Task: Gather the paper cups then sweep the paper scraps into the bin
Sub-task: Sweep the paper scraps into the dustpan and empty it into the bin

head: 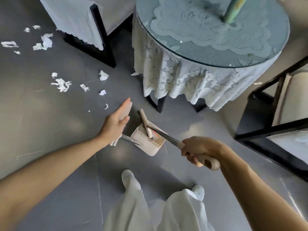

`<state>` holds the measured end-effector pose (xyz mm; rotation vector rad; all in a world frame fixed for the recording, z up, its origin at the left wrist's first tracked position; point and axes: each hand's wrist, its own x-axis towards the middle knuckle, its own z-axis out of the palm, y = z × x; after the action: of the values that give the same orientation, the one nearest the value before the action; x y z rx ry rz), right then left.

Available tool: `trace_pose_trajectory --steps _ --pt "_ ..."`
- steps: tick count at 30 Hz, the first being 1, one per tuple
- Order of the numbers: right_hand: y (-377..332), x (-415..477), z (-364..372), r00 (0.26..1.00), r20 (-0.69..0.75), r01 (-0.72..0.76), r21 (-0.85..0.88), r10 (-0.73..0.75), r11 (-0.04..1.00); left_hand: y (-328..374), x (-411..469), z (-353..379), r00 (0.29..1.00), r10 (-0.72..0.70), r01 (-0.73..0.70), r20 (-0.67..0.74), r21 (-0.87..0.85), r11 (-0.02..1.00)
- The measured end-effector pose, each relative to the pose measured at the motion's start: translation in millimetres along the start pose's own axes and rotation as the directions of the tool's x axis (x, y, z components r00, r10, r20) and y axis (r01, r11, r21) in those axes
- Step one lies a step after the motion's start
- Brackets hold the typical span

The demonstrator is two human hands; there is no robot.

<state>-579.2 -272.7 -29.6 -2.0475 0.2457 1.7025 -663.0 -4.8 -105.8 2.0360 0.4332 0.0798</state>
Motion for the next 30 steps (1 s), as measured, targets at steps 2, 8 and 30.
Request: trace_pose_trajectory --steps 2,8,30 --pt "-36.2 -1.5 15.8 1.000 0.015 0.002 0.018 -0.003 1.000 -4.1 7.4 -23.0 1.000 0.003 -0.003 -0.020 -0.002 1.000" --pt "-122.6 -5.5 35.4 0.998 0.018 0.058 0.037 -0.058 0.998 -25.9 24.4 -93.2 0.989 -0.049 0.047 -0.138 -0.012 0.999" --pt "-399.7 172.2 -43.4 0.887 -0.329 0.158 -0.442 -0.323 0.883 -83.2 191.9 -289.6 0.909 -0.227 0.235 -0.350 -0.021 0.972"
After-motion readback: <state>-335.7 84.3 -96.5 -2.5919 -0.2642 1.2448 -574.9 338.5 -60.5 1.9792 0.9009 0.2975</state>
